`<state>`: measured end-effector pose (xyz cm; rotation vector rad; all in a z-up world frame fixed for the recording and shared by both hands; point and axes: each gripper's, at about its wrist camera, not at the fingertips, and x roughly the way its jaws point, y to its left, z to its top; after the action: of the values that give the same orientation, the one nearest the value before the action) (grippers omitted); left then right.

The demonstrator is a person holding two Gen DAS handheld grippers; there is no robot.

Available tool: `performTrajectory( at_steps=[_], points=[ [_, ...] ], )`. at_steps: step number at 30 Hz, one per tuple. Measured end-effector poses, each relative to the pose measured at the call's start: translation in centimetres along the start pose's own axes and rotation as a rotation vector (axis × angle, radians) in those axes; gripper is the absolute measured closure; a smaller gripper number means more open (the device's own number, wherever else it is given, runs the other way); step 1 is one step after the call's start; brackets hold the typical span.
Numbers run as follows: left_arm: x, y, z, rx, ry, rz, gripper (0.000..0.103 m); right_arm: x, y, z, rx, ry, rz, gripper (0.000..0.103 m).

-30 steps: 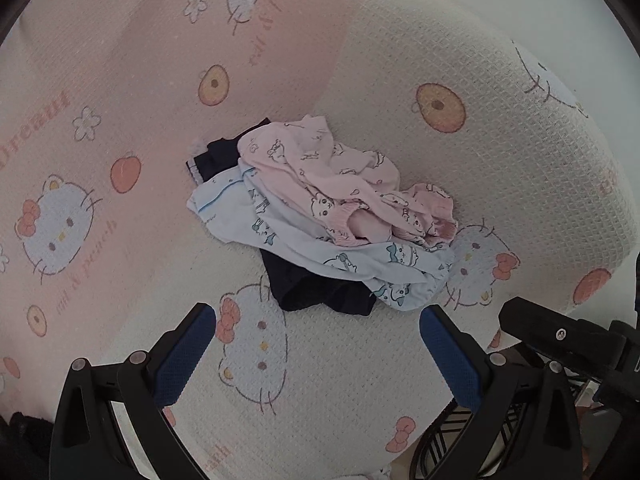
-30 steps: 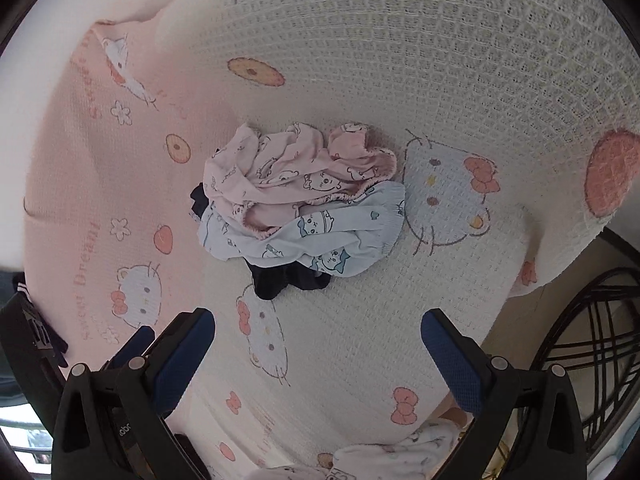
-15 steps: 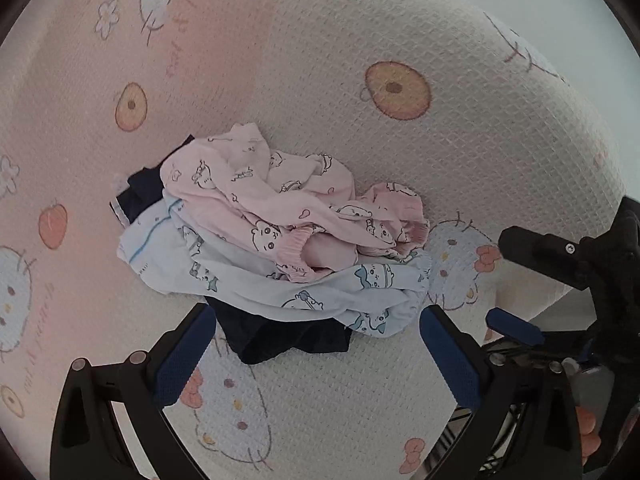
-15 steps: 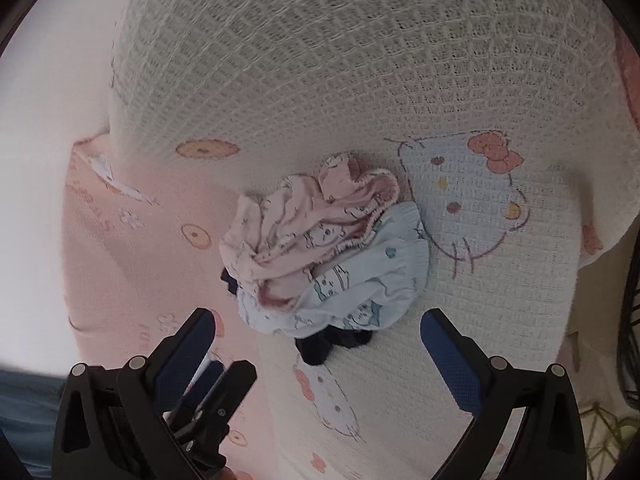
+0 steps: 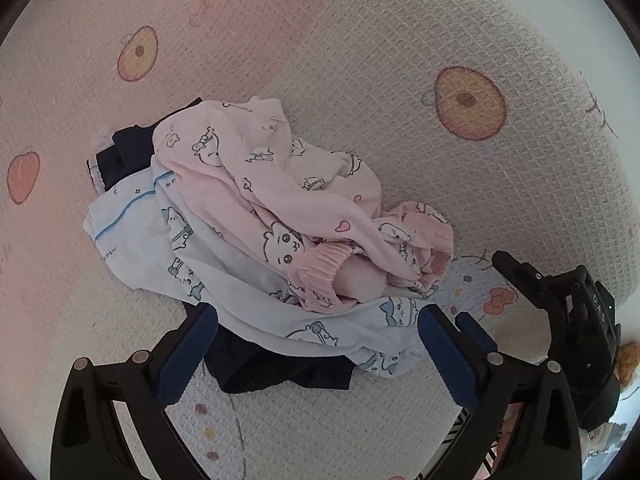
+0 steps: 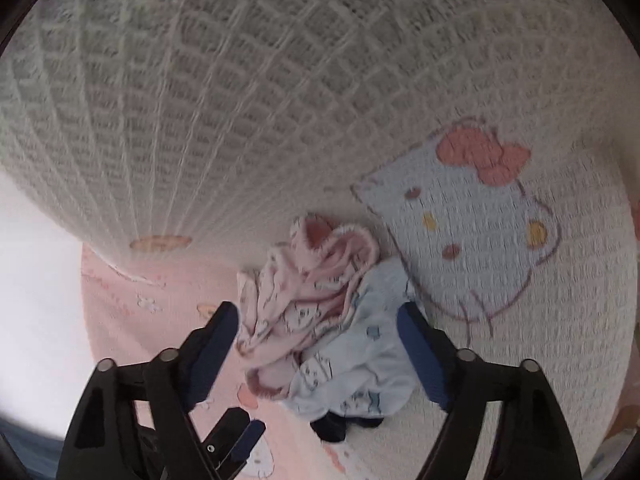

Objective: Fold clothes

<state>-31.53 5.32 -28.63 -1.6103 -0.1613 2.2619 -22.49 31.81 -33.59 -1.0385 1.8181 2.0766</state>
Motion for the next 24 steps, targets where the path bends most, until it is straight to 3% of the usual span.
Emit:
performTrajectory(
  at_steps=[5,8,16,21,24],
  points=[
    [1.1,0.5,-0.1,-0.031,-0.002,0.012,0.016,1.8,1.2,0.8,-0.123,-0.043,-0.086,0.031],
    [1.8,0.8,-0.4,-0.042,-0.004,0.023,0.016,2.8,1.7,1.0,-0.184,-0.054,-0.124,0.032],
    [2.7,0.5,-0.4,-0.025,-0.038,0.051,0.027,4.5,3.0,1.9,-0.268,-0.084,-0.094,0.036],
    [4.9,1.6,-0.7,-0.086,-0.036,-0.026,0.027,5.8,3.3,2.3,-0.311,-0.118,-0.093,0.057],
    [5.7,2.4,-1.1,-0.107,-0.038,-0.057,0.021,6.1,3.3,2.1,-0.352,-0.157,-0.084,0.062]
  ],
)
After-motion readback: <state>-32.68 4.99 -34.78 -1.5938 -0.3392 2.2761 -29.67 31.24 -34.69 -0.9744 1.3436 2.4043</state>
